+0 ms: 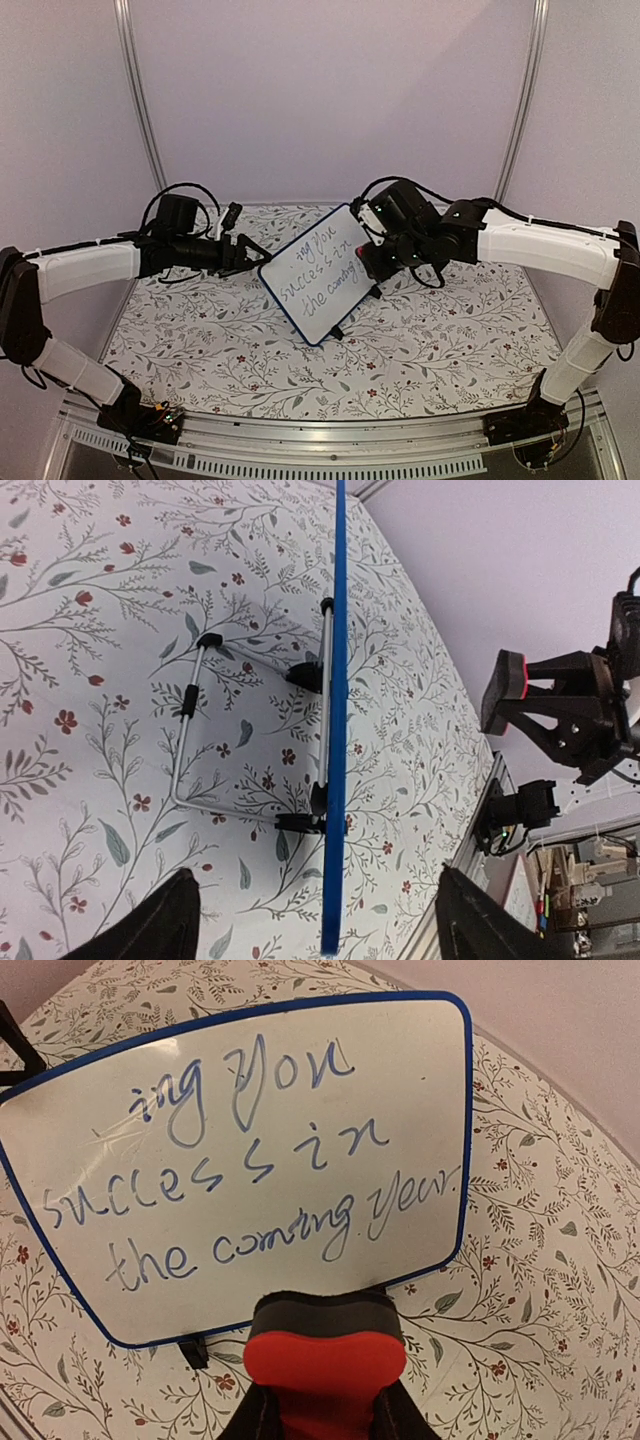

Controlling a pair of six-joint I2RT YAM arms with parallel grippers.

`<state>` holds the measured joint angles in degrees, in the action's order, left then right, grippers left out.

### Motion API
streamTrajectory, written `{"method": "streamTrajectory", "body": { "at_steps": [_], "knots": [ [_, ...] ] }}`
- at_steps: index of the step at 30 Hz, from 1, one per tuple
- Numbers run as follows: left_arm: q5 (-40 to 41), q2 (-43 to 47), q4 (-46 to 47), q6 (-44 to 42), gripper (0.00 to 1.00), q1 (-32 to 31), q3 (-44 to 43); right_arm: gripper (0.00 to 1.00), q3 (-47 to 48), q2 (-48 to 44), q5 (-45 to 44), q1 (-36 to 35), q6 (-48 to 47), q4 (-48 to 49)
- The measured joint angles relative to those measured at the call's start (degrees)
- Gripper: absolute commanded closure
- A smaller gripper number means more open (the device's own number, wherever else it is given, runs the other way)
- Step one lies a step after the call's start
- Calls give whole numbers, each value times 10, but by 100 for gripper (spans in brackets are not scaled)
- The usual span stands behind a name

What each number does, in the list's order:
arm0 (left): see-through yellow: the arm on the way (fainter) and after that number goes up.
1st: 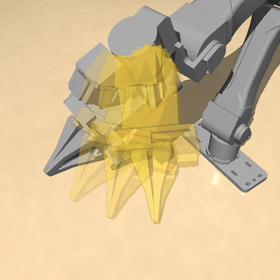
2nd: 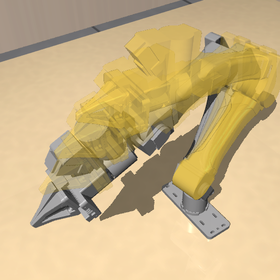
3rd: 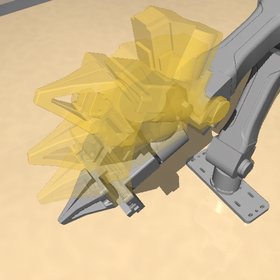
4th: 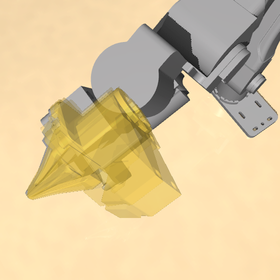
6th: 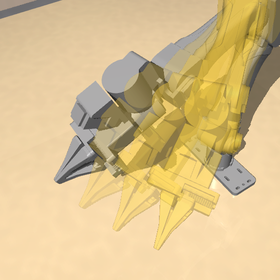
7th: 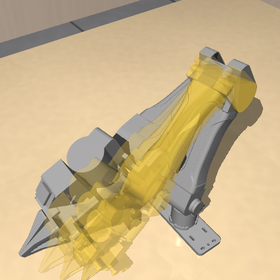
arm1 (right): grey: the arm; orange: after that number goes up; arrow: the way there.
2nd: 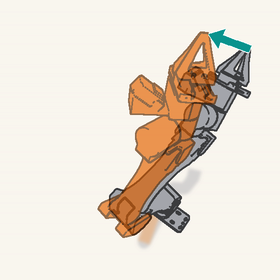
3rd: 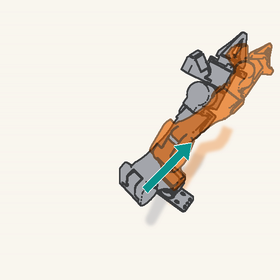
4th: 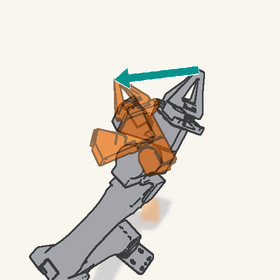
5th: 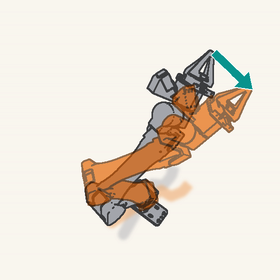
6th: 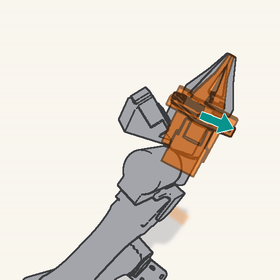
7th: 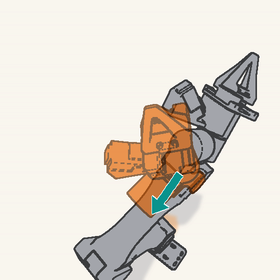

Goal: Erase the whiteboard
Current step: Erase the whiteboard at the center of the board.

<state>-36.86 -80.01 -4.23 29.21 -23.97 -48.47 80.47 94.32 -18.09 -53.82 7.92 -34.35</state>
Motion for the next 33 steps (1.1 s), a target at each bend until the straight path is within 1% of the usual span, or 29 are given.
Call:
{"method": "streamTrajectory", "body": {
  "at_steps": [1, 3, 8, 10, 13, 15, 18, 21, 28, 33],
  "knots": [
    [5, 2, -8, 1, 7, 0, -7, 85, -11, -11, 0, 0, 3, 2],
    [19, 4, -25, -1, 2, 1, -27, 85, -33, -34, 0, 0, 11, 8],
    [69, -2, -74, 0, 2, 1, -135, 85, -46, -57, 1, 0, 16, 10],
    [79, -18, -78, -2, 7, 1, -177, 84, -46, -57, 1, 0, 16, 9],
    [88, -57, -90, -8, 18, 1, -221, 84, -47, -57, 0, 0, 15, 11],
    [92, -90, -100, -12, 22, -2, -238, 84, -48, -57, 0, 0, 16, 13],
    [95, -121, -111, -17, 29, -5, -234, 84, -54, -59, 0, 0, 22, 14],
    [88, -125, -108, -17, 37, -10, -214, 84, -63, -65, 1, 0, 29, 14],
    [64, -125, -78, -17, 41, -23, -183, 83, -72, -93, 0, 0, 40, 12],
    [56, -125, -65, -20, 51, -36, -178, 83, -72, -93, 0, 0, 44, 12]
  ]
}}
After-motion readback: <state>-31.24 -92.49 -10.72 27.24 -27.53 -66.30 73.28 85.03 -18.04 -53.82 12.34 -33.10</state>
